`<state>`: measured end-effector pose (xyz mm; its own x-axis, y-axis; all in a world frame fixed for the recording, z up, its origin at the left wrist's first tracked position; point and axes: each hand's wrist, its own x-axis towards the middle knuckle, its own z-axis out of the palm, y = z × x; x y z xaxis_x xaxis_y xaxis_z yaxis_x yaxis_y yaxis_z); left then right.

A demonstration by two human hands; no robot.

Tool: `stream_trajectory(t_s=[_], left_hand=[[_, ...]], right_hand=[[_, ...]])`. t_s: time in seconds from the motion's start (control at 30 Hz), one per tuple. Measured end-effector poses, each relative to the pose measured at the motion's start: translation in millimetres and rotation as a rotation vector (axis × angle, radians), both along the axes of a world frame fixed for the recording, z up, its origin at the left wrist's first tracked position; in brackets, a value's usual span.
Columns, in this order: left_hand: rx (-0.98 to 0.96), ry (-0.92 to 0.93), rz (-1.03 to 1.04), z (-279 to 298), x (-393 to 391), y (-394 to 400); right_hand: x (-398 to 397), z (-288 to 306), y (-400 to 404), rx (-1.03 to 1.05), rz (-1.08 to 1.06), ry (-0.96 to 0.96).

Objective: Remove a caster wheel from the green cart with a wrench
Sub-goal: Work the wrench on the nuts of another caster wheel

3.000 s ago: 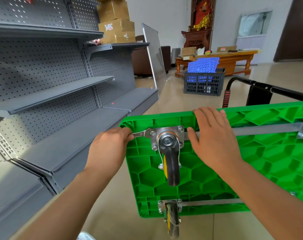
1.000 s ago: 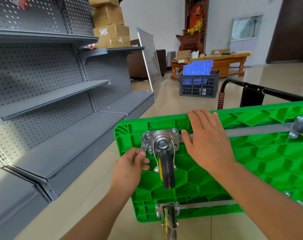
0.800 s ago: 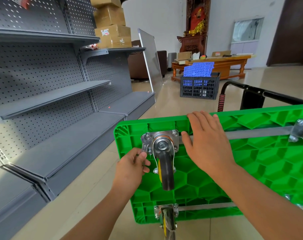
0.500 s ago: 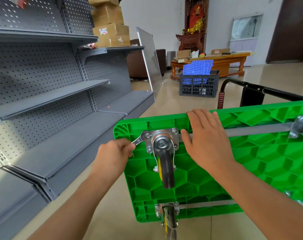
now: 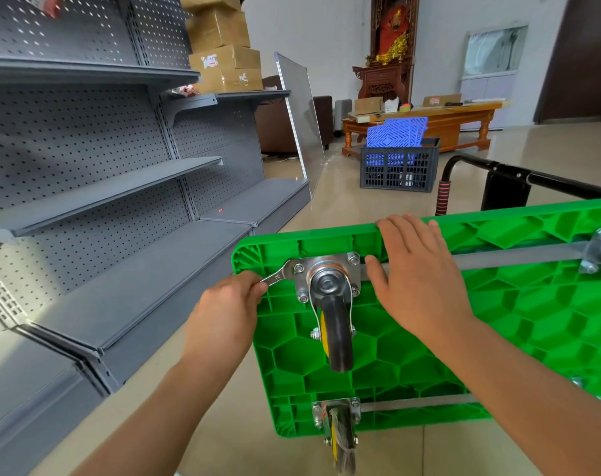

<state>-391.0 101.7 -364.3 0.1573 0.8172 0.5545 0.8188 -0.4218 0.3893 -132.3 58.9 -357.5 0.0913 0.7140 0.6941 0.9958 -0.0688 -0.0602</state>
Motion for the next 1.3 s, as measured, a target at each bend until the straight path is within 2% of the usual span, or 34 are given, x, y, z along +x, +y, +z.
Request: stream_trajectory(t_s=[0.13,0.33,0.4,0.7,0.83,0.9,1.0,1.07,1.2,1.23,1.3], left_hand=[[-0.006,-0.006,0.045,-2.5,-6.8,5.7],[-0.313,-0.365,-0.046,-25.2,3.5,-8.2],[-0.370,-0.410,-0.092,-33.7,8.7,-11.8],[-0.458,-0.705,-0.158,-43.4,37.7,-11.0],[-0.474,-0.767,-0.148,-39.6,44.0,-7.9],[-0.463,-0.728,-0.143,-37.3,44.2,-8.8],[-0.452,-0.549,-0.120,-29.7,34.2,-4.9],[-0.408,-0.379,-0.084,-16.6,20.9,3.4],[-0.164,0.169,0.027,21.5,-0.5,11.3],[-0.118,0.241,0.042,26.9,-0.6,9.5],[-0.084,0.264,0.042,28.1,2.2,4.4]], right_hand=[[0.9,2.5,-1.0,-0.018,-0.003,0.004],[-1.0,2.5,-2.1,-0.014,0.002,0.016],[-1.4,1.5,-1.1,-0.009,0.004,0.020],[0.5,1.3,0.3,-0.006,0.005,0.009],[1.1,0.9,-0.1,-0.011,0.007,0.003],[0.9,1.2,-0.3,-0.003,0.009,0.011],[0.7,2.4,-0.2,-0.012,0.009,0.017],[0.5,2.4,0.0,-0.021,0.006,0.017],[0.2,1.6,1.5,-0.019,-0.002,0.012],[-0.3,1.8,2.8,-0.010,0.001,0.011],[-0.4,0.9,1.8,0.002,0.004,0.010]])
